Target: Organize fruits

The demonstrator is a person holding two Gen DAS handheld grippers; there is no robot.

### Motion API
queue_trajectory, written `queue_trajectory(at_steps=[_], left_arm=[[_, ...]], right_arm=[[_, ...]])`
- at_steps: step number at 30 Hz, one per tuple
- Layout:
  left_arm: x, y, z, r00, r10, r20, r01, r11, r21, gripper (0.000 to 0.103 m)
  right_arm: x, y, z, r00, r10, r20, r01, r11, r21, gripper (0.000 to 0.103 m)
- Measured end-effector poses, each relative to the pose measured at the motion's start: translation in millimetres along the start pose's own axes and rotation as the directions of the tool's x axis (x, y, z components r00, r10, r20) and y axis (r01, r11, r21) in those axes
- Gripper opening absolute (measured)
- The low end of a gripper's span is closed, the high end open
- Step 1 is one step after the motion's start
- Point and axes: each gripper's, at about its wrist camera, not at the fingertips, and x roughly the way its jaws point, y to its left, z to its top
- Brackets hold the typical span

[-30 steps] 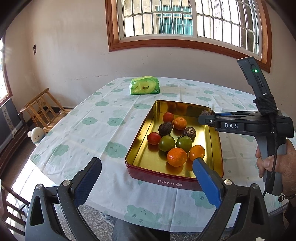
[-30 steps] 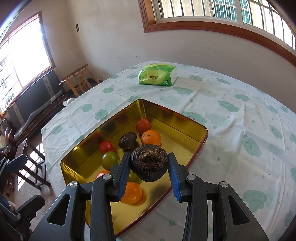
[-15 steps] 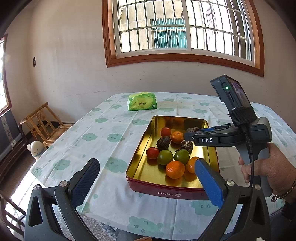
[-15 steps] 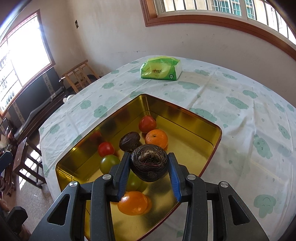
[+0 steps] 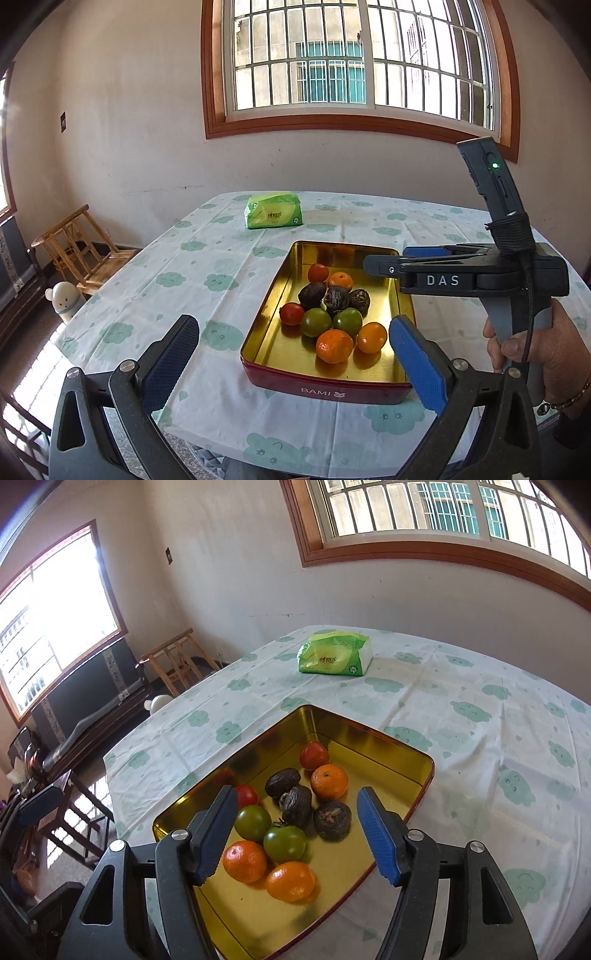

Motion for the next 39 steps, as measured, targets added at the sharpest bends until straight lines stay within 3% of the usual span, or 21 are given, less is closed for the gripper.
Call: queue_trajectory(at_steps=[10, 19, 31, 36, 39], left_arm=[[-9, -22, 5, 0.997, -0.074, -0.037, 0.075, 0.997, 0.012, 0.102], [-24, -44, 10, 0.997, -0.076, -0.026, 0.077, 0.996, 0.036, 0.102], [-34, -61, 7, 1.000, 0.015, -0.013, -0.014, 0.998, 0.055, 0.102], [-35, -67, 8, 0.999, 0.031, -0.006, -0.031, 0.998, 0.059, 0.102], [-34, -68, 9, 0.999, 0.042, -0.010, -0.042, 0.998, 0.054, 0.102]], right_arm=[[-74, -22, -49, 0.998, -0.041, 0.050, 0.040, 0.999, 0.016, 0.073], [-110, -38, -74, 0.995, -0.058, 0.075, 0.055, 0.998, 0.043, 0.074], [-132, -49, -98, 0.992, -0.070, 0.103, 0.065, 0.997, 0.050, 0.079], [-134, -99, -108, 0.984, -0.171, 0.046, 0.167, 0.982, 0.088, 0.080], [-131, -151, -112, 0.961, -0.274, -0.024, 0.275, 0.956, 0.104, 0.083]])
